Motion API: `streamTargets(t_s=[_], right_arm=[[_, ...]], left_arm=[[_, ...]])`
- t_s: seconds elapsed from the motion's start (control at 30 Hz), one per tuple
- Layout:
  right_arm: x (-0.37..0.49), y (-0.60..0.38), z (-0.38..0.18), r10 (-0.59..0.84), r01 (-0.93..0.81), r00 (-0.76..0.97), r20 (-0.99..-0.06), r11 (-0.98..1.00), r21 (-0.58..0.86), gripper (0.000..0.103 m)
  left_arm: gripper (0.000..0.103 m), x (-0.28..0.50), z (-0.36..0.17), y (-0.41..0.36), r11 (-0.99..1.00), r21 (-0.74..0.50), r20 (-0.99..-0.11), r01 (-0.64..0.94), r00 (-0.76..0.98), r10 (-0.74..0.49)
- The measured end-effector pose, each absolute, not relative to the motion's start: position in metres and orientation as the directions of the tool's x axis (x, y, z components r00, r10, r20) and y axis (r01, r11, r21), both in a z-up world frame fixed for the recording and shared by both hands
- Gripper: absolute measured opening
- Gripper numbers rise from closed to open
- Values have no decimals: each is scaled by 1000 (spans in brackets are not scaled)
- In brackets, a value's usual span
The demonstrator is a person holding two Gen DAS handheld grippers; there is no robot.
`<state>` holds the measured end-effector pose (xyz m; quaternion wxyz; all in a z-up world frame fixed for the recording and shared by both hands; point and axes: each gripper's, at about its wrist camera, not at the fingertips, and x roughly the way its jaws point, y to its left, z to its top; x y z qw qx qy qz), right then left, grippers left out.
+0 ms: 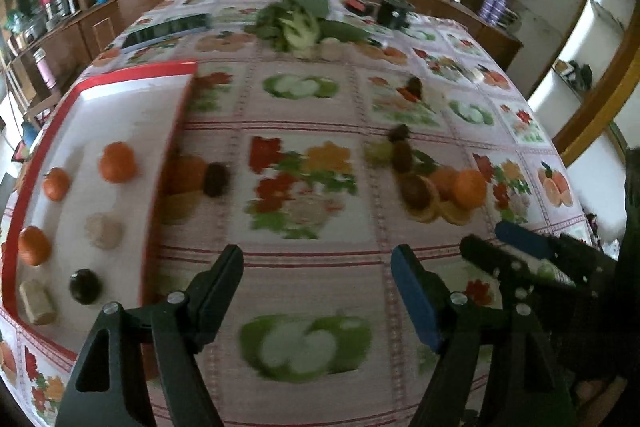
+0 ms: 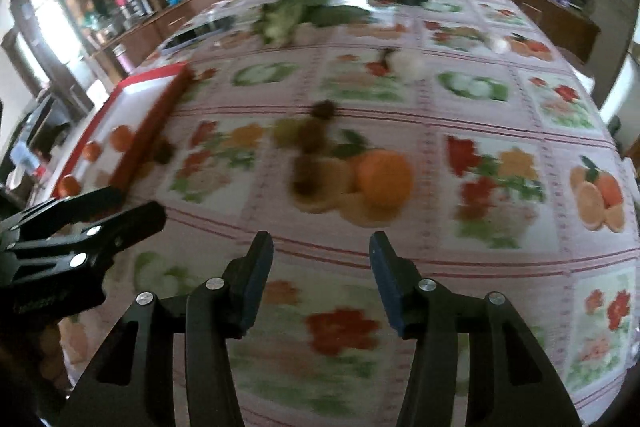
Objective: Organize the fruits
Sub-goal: 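Grasp an orange with the right gripper while the left gripper grasps a dark red date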
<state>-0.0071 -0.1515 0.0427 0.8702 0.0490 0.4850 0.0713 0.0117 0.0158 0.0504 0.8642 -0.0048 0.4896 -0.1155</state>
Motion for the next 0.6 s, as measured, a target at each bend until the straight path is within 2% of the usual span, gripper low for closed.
streamTargets(t_s=[0.23,0.47,0.53,0.57,0.6], right_arm=[[14,-185,37,179,-57,524,-833,983,175,50],[35,-183,26,234,-139,508,-829,972,189,50],[37,-178,24,260,-189,498,-827,964,189,44],[37,-176,24,279,-208,493,-824,958,200,35],[38,-175,25,280,-215,495,-823,957,196,33]], left_arm=[[79,16,46,-8,976,-101,-858,193,479,-184],[79,25,40,-22,981,-78,-869,180,471,-155],[79,28,39,-28,981,-75,-870,179,469,-152],[79,30,39,-31,981,-73,-871,180,468,-151],[79,32,38,-34,981,-70,-872,180,467,-148]])
